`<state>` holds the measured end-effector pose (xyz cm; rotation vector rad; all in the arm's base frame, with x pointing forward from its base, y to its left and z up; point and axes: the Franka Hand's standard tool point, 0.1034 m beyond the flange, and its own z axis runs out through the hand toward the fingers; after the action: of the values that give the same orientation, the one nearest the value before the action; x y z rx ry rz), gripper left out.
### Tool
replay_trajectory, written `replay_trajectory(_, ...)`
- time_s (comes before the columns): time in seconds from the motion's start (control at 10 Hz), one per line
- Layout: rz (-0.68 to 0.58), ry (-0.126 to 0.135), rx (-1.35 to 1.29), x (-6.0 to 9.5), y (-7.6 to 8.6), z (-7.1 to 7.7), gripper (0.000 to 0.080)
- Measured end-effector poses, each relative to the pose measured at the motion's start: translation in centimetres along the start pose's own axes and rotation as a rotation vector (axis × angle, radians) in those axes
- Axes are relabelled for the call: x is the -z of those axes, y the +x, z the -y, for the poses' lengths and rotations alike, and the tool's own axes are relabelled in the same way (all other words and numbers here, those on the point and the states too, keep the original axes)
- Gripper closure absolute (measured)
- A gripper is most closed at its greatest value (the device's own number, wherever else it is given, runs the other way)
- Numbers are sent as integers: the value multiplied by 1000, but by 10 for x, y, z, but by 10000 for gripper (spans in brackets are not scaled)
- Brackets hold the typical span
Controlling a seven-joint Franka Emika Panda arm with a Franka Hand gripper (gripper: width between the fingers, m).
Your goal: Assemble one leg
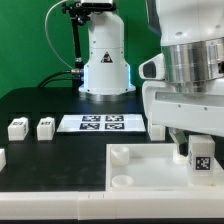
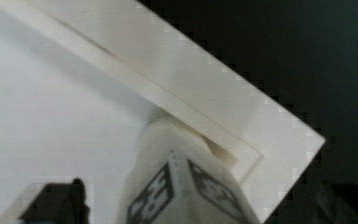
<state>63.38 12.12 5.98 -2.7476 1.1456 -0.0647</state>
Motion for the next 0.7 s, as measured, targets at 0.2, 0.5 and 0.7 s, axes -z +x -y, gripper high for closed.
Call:
replay_trajectory(0.2,-1,-1,220,0,0,0,150)
replay_trajectory(0.5,-20,-47,717,3,12,-7,150)
replay_trajectory(0.7,-21,-48,675,2,12,-8,266)
